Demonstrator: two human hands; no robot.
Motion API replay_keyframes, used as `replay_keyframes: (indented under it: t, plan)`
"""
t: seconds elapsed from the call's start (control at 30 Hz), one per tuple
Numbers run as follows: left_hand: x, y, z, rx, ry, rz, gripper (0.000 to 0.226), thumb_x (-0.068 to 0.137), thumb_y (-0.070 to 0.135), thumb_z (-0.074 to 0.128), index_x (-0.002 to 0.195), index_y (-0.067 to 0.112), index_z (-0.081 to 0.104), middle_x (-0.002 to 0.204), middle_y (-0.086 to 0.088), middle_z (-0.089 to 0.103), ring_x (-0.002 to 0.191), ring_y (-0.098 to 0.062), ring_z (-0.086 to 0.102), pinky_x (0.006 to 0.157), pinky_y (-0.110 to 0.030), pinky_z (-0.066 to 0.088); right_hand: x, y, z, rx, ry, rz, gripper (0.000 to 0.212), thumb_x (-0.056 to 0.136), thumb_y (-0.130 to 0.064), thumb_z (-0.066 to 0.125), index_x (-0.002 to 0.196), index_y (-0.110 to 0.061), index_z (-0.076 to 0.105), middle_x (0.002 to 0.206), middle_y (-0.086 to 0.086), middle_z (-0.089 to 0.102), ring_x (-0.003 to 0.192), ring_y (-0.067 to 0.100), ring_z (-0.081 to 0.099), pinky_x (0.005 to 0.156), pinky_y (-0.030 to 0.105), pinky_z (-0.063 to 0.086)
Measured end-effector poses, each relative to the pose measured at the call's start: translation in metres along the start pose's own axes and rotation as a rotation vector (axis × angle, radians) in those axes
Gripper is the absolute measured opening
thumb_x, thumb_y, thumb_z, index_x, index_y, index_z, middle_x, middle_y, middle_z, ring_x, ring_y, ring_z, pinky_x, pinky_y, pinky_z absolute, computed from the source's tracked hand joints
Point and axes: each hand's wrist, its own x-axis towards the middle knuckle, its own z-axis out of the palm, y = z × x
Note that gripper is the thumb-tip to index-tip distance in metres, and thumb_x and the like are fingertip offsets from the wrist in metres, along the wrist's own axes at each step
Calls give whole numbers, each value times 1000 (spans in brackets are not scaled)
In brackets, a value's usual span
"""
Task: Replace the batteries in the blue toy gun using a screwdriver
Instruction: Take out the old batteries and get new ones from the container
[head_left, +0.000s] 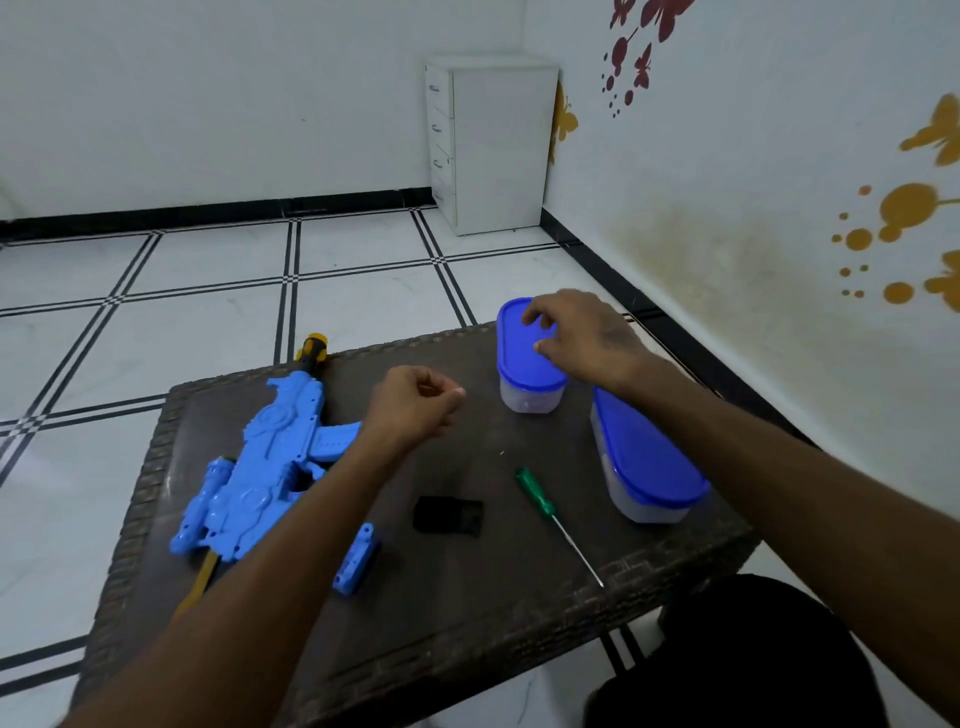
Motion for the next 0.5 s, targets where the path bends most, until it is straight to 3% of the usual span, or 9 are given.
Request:
replay_keyframes:
  t: [0.1,0.17,0.33,0.5]
  plan:
    - [-15,-15,-30,236,51,102,6,86,23,70,80,21,69,75,2,72,72,-14,70,76,-40,59,-22,-24,4,14,-24,-116,25,89,-13,61,110,-23,69,94,-4,68,83,12,56,75,26,43]
    - [-29,-23,-50,369,101,163,5,85,27,69,81,23,70,78,8,72,76,-11,68,76,-35,57,-34,-38,12,29,-56,-165,20,89,-15,63,106,-22,70,88,-5,68,82,14,60,76,29,48]
    - [-73,-44,-85,546,159,251,4,87,25,67,89,28,69,85,15,68,79,-3,63,74,-28,49,-61,-59,35,-3,-169,-209,20,90,-19,65,109,-19,70,97,-2,70,94,17,64,82,34,53]
    - [-96,-65,-98,639,121,322,10,87,23,67,96,28,71,95,13,70,92,-6,63,83,-30,52,-85,-63,52,-58,-168,-229,23,92,-27,62,113,-20,68,103,-5,70,98,15,65,81,36,55]
